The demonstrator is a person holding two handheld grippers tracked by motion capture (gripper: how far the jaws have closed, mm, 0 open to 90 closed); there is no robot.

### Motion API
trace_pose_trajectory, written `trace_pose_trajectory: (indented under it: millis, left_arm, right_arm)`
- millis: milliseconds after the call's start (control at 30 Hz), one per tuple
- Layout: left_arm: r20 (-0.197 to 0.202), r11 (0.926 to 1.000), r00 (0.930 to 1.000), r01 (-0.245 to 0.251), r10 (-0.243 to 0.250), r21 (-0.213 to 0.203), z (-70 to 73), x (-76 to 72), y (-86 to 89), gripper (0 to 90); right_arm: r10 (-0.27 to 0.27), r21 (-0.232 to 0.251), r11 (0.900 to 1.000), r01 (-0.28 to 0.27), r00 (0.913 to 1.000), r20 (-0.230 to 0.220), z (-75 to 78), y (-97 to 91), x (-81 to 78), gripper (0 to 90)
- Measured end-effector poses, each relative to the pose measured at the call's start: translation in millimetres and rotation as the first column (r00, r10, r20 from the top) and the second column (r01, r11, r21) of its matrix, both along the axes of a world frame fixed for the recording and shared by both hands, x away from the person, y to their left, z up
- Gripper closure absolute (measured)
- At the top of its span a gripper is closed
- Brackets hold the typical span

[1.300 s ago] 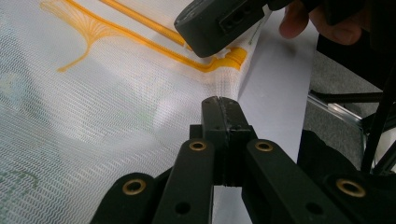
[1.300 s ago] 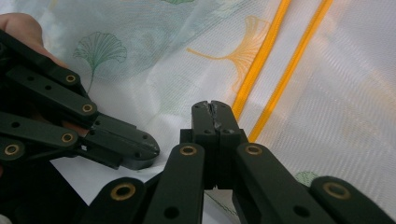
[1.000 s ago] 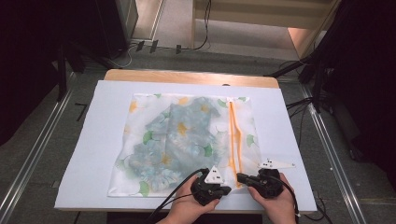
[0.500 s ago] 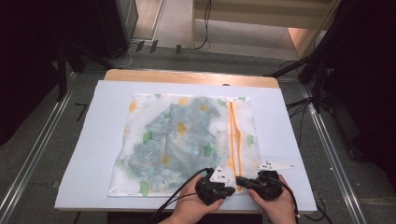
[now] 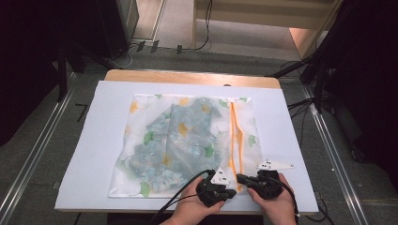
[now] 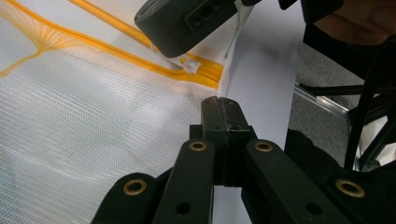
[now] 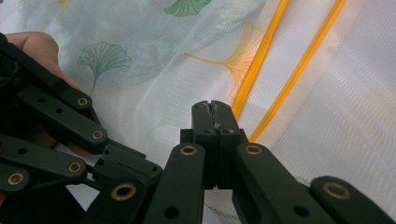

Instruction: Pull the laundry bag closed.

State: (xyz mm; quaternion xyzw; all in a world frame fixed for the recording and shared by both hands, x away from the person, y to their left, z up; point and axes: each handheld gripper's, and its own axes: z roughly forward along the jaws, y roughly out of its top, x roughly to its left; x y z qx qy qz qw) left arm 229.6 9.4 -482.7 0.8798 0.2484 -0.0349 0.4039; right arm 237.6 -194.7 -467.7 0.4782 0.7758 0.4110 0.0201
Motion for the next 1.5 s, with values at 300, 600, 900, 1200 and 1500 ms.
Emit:
trace_pose_trajectory:
  millis: [300,600,900,1200,1500]
  left_arm:
    - [0.012,0.9998,0.9998,-0.014,0.015,-0.011,-0.4,-0.8,-2.9,90.0]
    - [0.002,0.9996,0.9997,-0.024,0.024,-0.012,-0.1,-0.5,-2.9,90.0]
    - [0.008,0.9992,0.9993,-0.038,0.038,-0.011,-0.5,-1.0,-6.8,90.0]
    - [-0.028,0.9997,0.9995,-0.016,0.015,-0.02,-1.5,2.8,-5.0,90.0]
    - [-0.023,0.9997,0.9996,-0.013,0.013,-0.02,-2.0,2.8,-4.1,90.0]
  right_arm:
    - [0.04,-0.024,0.9989,-0.041,0.9979,-0.051,-10.5,0.4,-1.0,90.0]
    - [0.085,-0.06,0.9942,-0.09,0.9935,-0.075,-7.9,-1.2,-3.1,89.1]
    - [0.05,-0.023,0.9984,-0.052,0.9975,-0.049,-3.4,-5.8,-4.2,90.0]
    - [0.025,-0.022,0.9994,-0.025,0.9995,-0.022,-2.6,-3.7,4.7,90.0]
    - [0.01,-0.006,0.9999,-0.01,0.9999,0.014,1.0,-6.8,22.3,90.0]
